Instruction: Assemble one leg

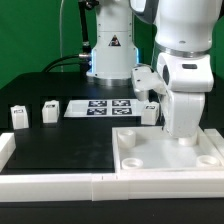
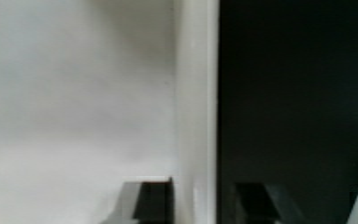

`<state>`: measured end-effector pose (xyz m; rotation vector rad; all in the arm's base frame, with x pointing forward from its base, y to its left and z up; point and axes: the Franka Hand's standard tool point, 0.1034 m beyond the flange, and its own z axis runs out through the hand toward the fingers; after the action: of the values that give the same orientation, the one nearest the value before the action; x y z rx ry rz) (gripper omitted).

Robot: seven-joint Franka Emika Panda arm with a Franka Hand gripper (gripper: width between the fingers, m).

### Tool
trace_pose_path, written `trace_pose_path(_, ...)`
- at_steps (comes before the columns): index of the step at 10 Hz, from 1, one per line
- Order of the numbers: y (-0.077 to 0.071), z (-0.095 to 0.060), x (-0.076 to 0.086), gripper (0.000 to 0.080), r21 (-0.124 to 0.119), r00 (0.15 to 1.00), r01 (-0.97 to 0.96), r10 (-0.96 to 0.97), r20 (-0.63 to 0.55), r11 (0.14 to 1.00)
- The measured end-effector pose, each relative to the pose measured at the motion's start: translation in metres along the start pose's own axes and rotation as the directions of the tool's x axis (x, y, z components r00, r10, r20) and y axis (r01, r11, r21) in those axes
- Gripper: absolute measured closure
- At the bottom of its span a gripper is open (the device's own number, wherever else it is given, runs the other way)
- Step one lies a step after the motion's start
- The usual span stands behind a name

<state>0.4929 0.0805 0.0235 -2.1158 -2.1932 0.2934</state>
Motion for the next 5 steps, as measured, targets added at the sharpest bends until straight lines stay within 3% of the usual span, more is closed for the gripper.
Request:
trace_pose_path(1, 0.0000, 0.0000, -0.0002, 0.0496, 0.000, 1.000, 0.000, 0.000, 0.000, 1.000)
trace_pose_path(2, 0.0000, 0.0000, -0.0004, 0.0496, 0.000, 1.000, -0.001, 0.001, 0.000, 1.000)
trace_pose_path(3, 0.0000, 0.0001, -0.0005, 0.0307, 0.000, 1.000, -0.001, 0.001, 0.000, 1.000)
trace_pose_path(4, 0.0001, 0.0001, -0.0006, 0.0186, 0.000, 1.000, -0.001, 0.001, 0.000, 1.000)
trace_pose_path(5, 0.0001, 0.0001, -0.0007, 0.0186, 0.000, 1.000, -0.001, 0.001, 0.000, 1.000)
